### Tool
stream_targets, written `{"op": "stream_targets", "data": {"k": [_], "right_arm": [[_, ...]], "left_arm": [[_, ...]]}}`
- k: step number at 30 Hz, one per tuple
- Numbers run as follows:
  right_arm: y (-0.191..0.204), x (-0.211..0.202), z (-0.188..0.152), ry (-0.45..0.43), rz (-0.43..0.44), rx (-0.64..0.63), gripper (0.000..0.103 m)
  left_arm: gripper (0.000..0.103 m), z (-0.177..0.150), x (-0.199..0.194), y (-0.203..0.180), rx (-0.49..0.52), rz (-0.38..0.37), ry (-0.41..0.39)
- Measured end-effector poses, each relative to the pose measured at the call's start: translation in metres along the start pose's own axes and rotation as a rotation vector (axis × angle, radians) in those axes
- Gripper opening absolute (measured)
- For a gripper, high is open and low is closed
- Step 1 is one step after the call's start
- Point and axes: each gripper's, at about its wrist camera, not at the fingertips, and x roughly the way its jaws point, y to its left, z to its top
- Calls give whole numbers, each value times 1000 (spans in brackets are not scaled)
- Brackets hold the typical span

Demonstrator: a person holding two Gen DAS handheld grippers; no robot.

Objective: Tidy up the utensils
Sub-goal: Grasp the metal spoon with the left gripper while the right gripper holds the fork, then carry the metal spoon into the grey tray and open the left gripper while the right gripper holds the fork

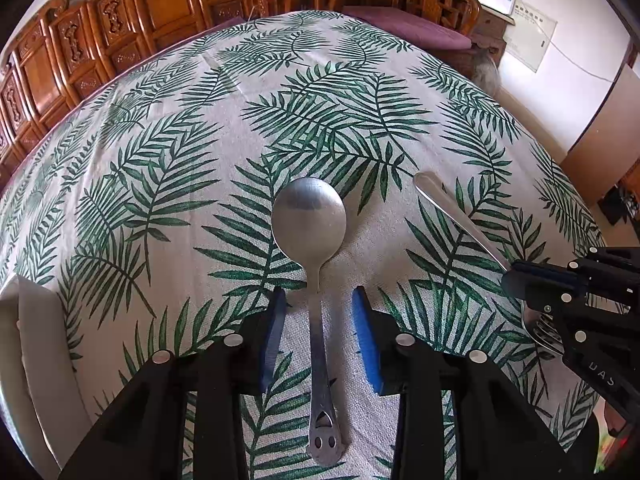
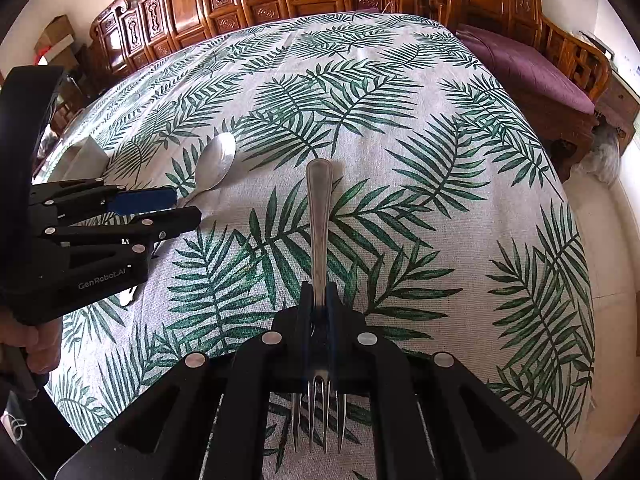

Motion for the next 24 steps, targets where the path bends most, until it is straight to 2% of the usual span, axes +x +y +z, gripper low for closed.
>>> {"op": "stream_targets", "data": {"k": [2,4,6,13,24], "right_arm": [[0,0,0,0,1,3,8],[0,0,0,0,-1,2,8],[0,0,0,0,0,2,8],[0,0,1,1,-2,4,8],[9,-7,5,-6,7,-4,8]], "left_arm": [[21,1,1,-1,1,-2,1],[17,1,1,-4,6,-1,4],[6,2,1,-6,12,4,9],[5,-2,-6,-9,27,-5,13],[5,-8,-48,3,25,-3,-59]]}}
